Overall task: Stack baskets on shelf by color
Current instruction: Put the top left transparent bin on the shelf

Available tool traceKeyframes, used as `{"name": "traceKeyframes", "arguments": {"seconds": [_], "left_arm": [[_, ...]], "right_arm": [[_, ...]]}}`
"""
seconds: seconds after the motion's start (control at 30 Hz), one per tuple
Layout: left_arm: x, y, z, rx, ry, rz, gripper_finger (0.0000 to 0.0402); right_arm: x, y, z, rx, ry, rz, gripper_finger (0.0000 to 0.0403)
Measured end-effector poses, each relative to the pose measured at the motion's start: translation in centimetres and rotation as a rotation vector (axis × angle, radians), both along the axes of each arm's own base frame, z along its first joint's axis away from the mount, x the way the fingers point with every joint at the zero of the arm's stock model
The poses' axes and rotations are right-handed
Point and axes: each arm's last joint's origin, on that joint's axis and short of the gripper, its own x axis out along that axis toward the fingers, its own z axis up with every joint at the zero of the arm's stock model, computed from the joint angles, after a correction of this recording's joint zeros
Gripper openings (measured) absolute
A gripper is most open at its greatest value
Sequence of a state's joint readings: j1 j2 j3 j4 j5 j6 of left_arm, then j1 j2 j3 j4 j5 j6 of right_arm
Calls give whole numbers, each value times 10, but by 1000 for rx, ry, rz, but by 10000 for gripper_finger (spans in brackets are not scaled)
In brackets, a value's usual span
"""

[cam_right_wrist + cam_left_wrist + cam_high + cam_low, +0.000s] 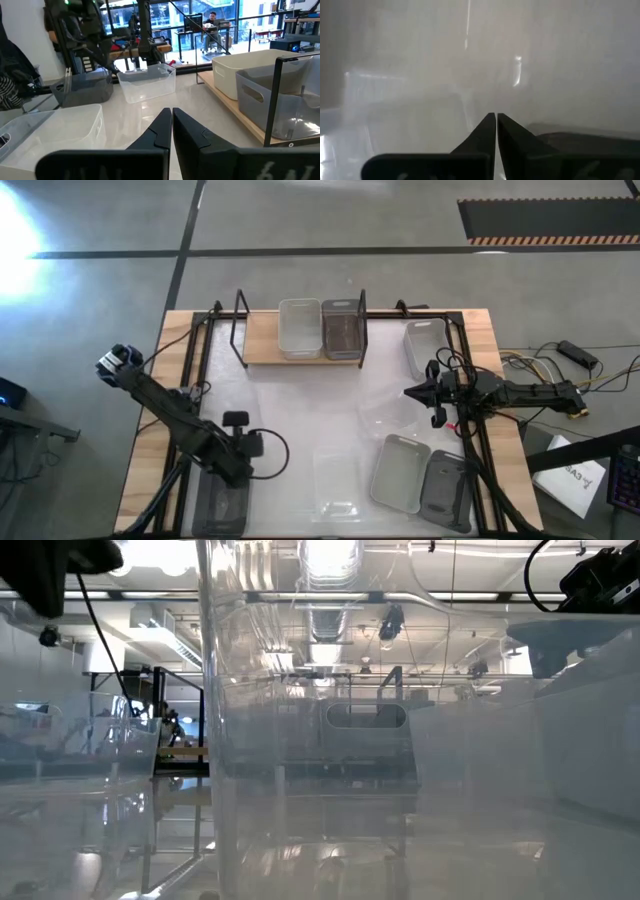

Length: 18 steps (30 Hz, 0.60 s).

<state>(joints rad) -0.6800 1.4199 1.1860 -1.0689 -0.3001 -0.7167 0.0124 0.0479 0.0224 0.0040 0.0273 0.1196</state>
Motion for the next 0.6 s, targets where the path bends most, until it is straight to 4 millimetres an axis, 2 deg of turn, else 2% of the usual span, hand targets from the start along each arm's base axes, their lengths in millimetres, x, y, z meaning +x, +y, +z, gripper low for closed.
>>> {"name": "traceKeyframes", "arguments": {"seconds": [0.13, 0.27, 0.43, 0.6], "left_arm": [[1, 1, 3, -8, -8, 21, 1], [-2, 6, -11, -7, 33, 126, 22], [-7, 12, -33, -12, 65, 260, 95], [-9, 14, -54, -25, 56, 275, 168]], "right_arm": [[0, 0, 0, 0, 0, 0, 9], [0, 0, 0, 0, 0, 0, 9], [0, 0, 0, 0, 0, 0, 9], [0, 0, 0, 0, 0, 0, 9]]}}
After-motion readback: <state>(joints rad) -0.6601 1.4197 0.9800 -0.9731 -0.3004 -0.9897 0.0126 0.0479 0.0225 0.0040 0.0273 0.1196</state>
